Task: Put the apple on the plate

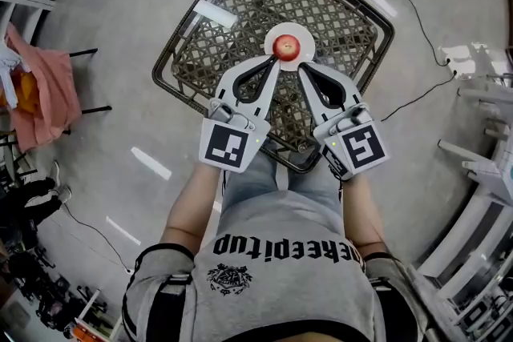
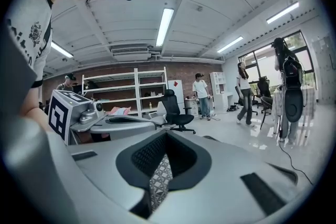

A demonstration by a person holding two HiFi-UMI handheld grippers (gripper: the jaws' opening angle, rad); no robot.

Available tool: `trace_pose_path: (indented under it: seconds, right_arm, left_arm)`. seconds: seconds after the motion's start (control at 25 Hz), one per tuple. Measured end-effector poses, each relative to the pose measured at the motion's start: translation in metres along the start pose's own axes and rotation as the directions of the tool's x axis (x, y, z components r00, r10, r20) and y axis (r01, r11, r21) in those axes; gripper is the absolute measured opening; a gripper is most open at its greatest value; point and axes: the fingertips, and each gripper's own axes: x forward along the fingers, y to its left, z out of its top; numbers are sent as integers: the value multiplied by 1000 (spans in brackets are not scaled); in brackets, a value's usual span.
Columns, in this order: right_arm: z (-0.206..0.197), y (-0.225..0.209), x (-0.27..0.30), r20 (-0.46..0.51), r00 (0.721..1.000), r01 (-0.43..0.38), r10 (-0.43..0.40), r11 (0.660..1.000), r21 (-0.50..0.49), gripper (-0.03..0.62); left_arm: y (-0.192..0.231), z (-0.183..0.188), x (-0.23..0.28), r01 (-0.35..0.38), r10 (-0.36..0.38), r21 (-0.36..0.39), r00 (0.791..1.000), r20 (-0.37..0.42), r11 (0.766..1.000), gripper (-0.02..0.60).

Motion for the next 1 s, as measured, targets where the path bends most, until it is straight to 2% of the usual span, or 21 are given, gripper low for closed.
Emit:
trace_pose_path:
  seconds: [0.52, 1.0]
  right_arm:
    - [18, 1, -21, 24, 996, -84, 85, 996, -20, 14]
    - [33, 6, -49, 50, 985, -165, 167, 985, -47, 11]
  left_arm:
    - [-23, 26, -8, -72, 73, -23, 997, 21, 997, 17]
    - [-53, 43, -15, -133, 133, 1, 991, 32, 991, 17]
